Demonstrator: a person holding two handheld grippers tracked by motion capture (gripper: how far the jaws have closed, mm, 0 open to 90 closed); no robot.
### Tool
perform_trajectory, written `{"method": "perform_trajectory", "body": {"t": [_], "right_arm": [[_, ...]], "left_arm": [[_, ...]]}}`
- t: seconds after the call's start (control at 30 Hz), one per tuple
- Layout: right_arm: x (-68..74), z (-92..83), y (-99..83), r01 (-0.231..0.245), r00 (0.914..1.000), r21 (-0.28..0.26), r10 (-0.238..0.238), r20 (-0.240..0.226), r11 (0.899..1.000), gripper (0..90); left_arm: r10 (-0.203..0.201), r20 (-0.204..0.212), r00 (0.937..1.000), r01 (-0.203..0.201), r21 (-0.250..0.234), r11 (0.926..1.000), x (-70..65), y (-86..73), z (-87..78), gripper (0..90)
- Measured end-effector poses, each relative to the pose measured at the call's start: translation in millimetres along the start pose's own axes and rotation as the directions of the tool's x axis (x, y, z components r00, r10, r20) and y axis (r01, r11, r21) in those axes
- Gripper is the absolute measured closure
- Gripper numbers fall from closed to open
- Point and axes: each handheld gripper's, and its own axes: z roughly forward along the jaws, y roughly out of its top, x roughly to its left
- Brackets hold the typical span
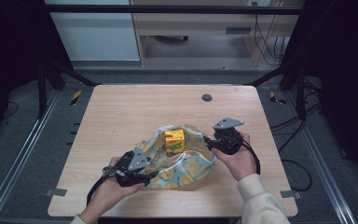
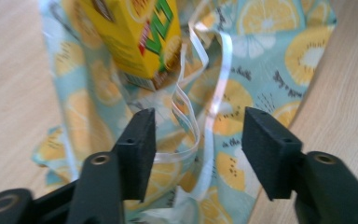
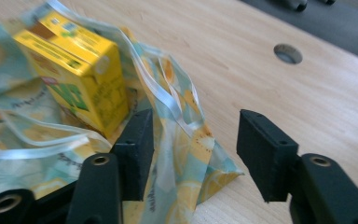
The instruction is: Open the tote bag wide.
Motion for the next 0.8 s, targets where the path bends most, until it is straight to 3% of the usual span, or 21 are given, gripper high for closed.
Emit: {"method": "perform_trajectory", "body": {"t": [0.17,0.33,0.6,0.8], "right_arm": [[10.3,-21.2,1.2,0.013,0.9998,-0.036,-0.013,-0.012,0.999,40.6],[21.8,-35.9,-5.4,0.026,0.9990,-0.051,-0.028,-0.035,0.998,39.7],[35.5,-29.6,-25.0,0.041,0.9985,-0.030,-0.042,-0.035,0.999,42.3],[30.6,-15.4,-36.9,-0.028,0.9995,0.008,0.028,-0.015,1.000,39.1]], "left_arm": [[-0.011,-0.042,0.9991,0.009,-0.038,0.9992,11.5,9.7,-13.0,39.6],[-0.022,-0.096,0.9951,0.016,-0.058,0.9982,32.4,19.8,-22.9,39.0],[-0.033,-0.138,0.9899,0.032,-0.014,0.9994,59.0,21.4,-2.2,38.3],[-0.078,-0.111,0.9907,0.078,-0.006,0.9969,72.8,17.3,18.4,36.7]]}}
